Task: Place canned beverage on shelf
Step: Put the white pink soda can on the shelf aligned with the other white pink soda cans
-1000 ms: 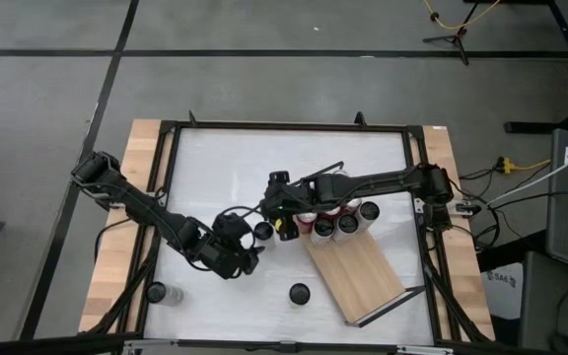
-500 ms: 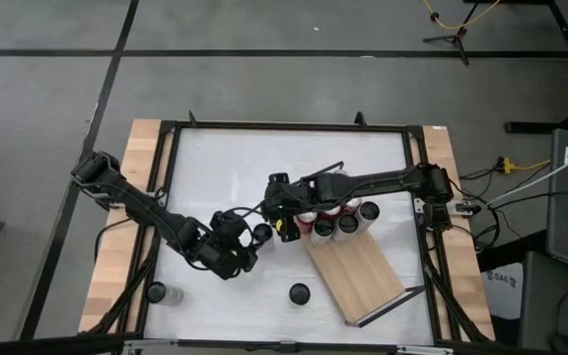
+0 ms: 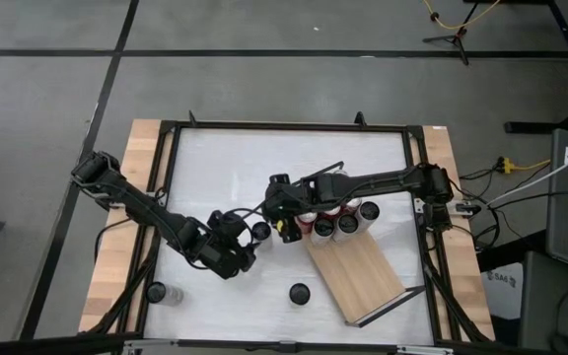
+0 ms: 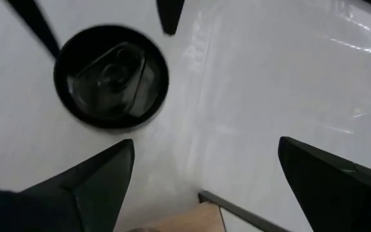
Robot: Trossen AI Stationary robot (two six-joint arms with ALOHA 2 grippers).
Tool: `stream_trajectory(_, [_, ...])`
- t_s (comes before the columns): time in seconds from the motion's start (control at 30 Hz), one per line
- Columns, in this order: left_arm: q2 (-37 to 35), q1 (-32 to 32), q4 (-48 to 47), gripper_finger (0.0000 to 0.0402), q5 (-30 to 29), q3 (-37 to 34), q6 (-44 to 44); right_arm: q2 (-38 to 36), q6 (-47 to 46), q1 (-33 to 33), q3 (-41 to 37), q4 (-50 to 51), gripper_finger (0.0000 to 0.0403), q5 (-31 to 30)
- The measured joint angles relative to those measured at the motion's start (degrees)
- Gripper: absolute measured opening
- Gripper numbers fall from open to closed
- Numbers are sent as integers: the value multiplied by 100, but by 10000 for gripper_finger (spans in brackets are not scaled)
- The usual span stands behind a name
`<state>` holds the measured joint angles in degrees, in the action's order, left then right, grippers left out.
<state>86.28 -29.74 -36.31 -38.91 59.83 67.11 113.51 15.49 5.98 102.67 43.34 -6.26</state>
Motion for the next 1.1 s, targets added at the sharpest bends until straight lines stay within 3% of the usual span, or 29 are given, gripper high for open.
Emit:
stream_trajectory(0.53, [0,-52,-627,332,701,0,442,0,292,0,0,116,374,-218])
stream_trajectory(0.73, [0,-99,-610,332,623,0,592,-2,311,0,0,-250,374,-515])
stream_trajectory(1.1, [-2,180,-625,332,478,0,626,-7,310,0,4,-541,374,-453])
